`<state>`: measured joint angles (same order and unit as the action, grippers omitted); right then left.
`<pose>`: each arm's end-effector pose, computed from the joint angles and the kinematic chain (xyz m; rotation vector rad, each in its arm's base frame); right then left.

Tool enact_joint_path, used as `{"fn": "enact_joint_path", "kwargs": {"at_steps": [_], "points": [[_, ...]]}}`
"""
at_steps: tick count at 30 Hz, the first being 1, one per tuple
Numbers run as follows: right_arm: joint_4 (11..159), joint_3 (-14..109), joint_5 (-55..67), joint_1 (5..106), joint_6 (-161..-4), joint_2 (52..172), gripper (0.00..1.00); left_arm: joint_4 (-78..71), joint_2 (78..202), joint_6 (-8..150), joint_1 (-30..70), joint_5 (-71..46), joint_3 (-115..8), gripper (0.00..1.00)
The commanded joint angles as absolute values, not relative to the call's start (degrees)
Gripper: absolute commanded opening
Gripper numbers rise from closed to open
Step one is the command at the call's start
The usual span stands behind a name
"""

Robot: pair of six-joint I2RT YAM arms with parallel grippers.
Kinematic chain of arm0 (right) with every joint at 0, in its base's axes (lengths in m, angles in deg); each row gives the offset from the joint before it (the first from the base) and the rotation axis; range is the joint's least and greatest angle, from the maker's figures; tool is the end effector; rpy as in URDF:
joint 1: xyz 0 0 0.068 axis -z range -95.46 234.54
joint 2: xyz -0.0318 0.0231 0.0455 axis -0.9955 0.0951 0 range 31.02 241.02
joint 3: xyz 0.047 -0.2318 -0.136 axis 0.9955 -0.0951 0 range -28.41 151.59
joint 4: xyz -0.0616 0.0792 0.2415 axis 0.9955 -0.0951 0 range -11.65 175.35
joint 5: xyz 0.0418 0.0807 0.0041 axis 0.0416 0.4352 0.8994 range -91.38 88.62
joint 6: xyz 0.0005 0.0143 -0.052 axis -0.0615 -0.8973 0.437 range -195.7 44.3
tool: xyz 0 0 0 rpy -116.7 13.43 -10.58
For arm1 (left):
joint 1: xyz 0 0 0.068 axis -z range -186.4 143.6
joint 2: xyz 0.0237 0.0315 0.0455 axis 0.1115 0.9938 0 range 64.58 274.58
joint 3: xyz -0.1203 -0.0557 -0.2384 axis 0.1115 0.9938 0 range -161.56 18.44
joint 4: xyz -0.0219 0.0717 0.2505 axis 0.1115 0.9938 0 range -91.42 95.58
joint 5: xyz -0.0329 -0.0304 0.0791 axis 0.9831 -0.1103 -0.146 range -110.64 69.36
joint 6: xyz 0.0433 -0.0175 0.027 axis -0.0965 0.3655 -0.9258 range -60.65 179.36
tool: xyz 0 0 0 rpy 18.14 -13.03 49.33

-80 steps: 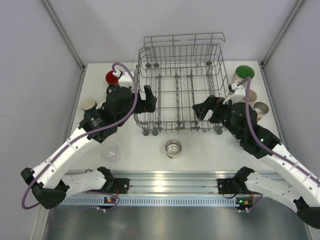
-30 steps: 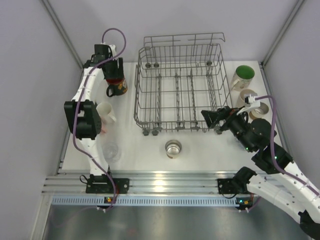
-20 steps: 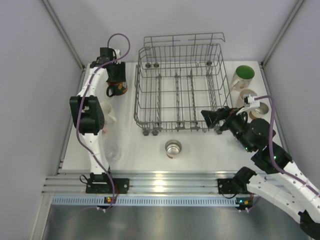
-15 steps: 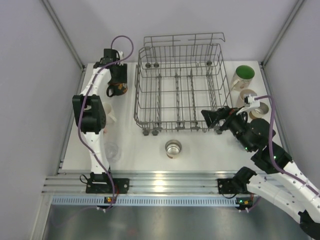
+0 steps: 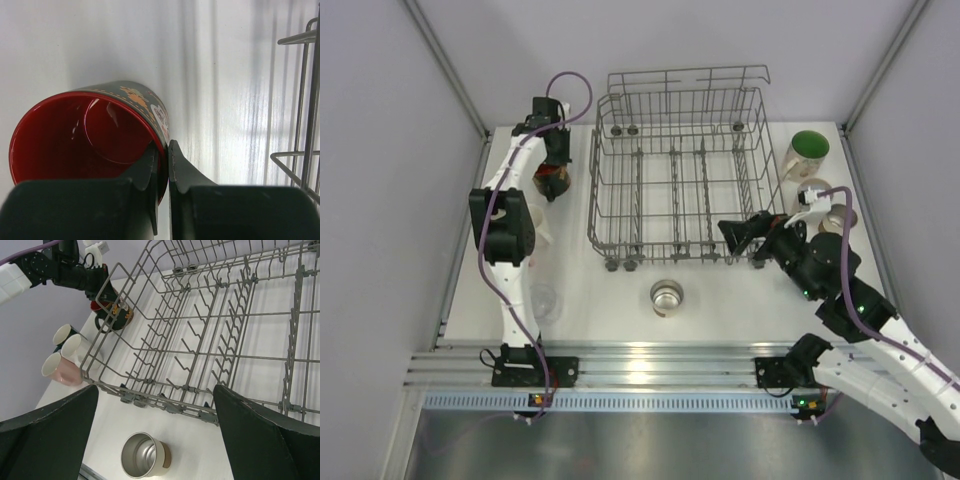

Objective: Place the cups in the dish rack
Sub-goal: Grab a cup with the left arm

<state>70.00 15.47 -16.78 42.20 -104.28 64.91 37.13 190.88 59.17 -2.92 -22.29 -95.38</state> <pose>0.1096 0.0870 0.3522 0.0039 1.7108 0.7099 0.4966 -0.0291 0.2467 0.0661 2.4601 0.0105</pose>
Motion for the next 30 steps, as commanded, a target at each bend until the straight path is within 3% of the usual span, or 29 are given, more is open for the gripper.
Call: {"fn": "enact_joint_path", "kwargs": {"at_steps": [1,16,30], "points": [[73.0,16.2,-17.5,41.7,-103.6,65.6,0.99,37.0,191.8,58.6,-2.9,-24.5,-97.0,0.00],[74.9,17.9,-9.4,41.7,-98.0,67.3,0.99,37.0,186.3,64.4,-3.0,-30.2,-106.1,0.00],[75.5,22.3,-2.3,41.7,-99.3,72.7,0.99,34.4,171.0,71.1,-3.0,-24.4,-108.6,0.00]]}}
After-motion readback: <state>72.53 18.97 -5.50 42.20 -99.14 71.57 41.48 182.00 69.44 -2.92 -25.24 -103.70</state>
